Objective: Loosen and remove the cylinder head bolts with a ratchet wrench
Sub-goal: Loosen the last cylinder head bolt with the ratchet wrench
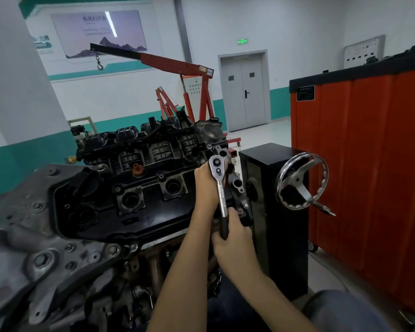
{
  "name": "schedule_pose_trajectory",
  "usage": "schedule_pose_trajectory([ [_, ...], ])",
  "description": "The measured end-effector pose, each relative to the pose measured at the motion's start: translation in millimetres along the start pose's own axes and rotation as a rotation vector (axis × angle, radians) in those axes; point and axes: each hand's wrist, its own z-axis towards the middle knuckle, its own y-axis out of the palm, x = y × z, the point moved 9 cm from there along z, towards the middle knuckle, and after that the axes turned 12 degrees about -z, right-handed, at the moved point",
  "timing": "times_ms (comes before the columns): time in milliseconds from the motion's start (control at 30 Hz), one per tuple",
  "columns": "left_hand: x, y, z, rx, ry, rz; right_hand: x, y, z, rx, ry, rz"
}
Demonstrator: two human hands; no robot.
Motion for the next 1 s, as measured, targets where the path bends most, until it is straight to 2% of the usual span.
schedule_pose_trajectory([
  [133,0,0,-1,-0.010,-0.004,-0.039,12,-48,13,-0.120,-0.119,-0.230],
  [233,7,4,-2,-0.067,0.023,-0.012,8,-104,55,-0.181,-0.284,-0.718],
  [300,11,3,-3,-0.059,0.035,0.007,-12,-127,82,-0.134,-0.417,-1.043],
  [333,10,1,-3,-0.039,0.027,-0.003,-21,-129,88,-0.108,-0.462,-1.110],
  [400,6,-1,-4,-0.007,0.003,-0.036,-19,-125,84,-0.050,-0.446,-1.072],
  [433,4,-1,-4,-0.007,0.001,-0.044,-11,-119,74,-0.039,-0.397,-0.972],
  [567,7,5,-4,-0.048,0.040,0.001,16,-61,14,-0.063,-0.122,-0.282],
  [667,5,2,-2,-0.013,0.033,0.015,8,-17,4,0.003,-0.034,-0.129],
  [733,5,1,-2,-0.010,0.039,-0.012,5,-6,4,-0.017,-0.028,-0.069],
  [800,1,0,-2,-0.003,0.018,-0.013,11,-20,7,-0.058,-0.048,-0.130],
  [900,2,3,-3,-0.041,0.006,-0.032,18,-68,29,-0.142,-0.174,-0.373],
  [1000,12,4,-3,-0.051,0.054,-0.003,5,-117,71,-0.140,-0.362,-0.888],
])
